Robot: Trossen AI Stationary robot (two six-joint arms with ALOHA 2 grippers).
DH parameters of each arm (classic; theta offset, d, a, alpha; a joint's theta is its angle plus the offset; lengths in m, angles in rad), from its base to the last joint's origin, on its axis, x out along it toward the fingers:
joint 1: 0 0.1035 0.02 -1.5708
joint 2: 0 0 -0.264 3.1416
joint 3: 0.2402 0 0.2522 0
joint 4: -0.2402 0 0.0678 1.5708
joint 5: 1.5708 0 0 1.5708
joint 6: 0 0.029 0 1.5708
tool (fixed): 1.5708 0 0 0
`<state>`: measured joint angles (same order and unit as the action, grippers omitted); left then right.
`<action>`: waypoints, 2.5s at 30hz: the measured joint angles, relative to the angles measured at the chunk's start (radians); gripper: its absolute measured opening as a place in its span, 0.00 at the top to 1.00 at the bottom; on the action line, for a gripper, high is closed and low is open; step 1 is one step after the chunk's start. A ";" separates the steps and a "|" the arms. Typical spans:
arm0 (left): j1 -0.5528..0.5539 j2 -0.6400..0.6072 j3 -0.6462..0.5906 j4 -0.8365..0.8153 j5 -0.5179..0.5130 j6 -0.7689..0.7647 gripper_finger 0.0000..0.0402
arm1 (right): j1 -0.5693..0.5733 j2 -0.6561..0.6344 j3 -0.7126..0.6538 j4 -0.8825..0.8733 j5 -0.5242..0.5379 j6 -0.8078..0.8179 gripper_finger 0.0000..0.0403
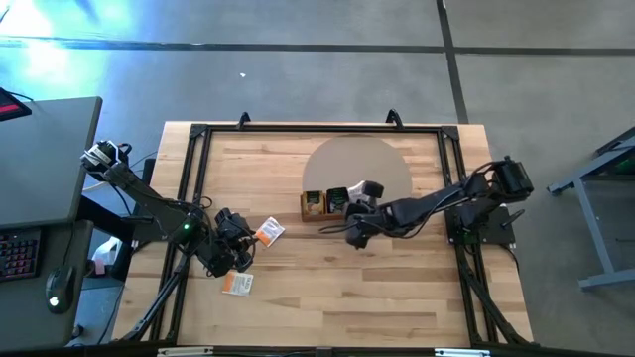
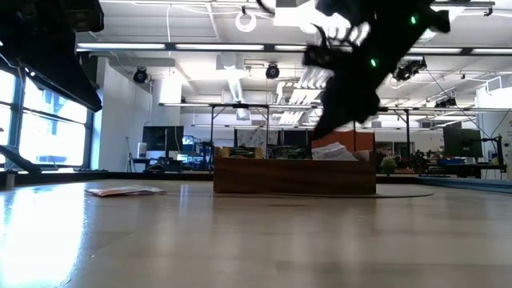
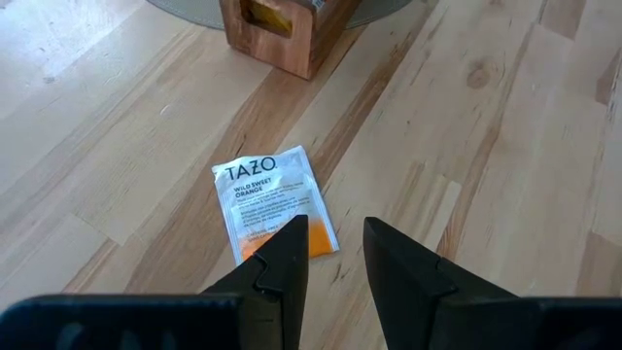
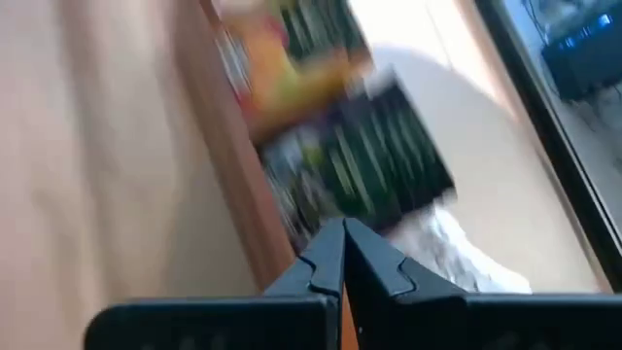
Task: Pick & Place Tea
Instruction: Put the white tea bag into the right section of the wooden organizer
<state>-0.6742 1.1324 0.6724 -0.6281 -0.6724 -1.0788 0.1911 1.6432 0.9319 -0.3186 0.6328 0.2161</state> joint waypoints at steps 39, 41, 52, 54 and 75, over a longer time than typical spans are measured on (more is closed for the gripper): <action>0.000 0.001 0.000 0.031 -0.069 -0.026 0.75 | -0.080 0.507 0.566 0.403 -0.358 -0.014 0.72; 0.000 0.001 0.000 0.026 -0.097 -0.026 0.75 | -0.086 0.552 0.585 0.414 -0.377 -0.014 0.72; 0.000 0.000 0.000 0.026 -0.096 -0.026 0.75 | -0.101 0.737 0.768 0.369 -0.348 -0.023 0.72; 0.000 0.000 0.000 0.025 -0.090 -0.026 0.75 | -0.105 0.745 0.784 0.342 -0.319 -0.024 0.72; 0.000 0.031 0.000 0.015 0.026 -0.030 0.75 | -0.002 0.728 0.923 0.043 -0.311 -0.194 0.72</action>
<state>-0.6739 1.1631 0.6721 -0.6128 -0.6466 -1.1090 0.1886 2.3711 1.8549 -0.2755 0.3219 0.0218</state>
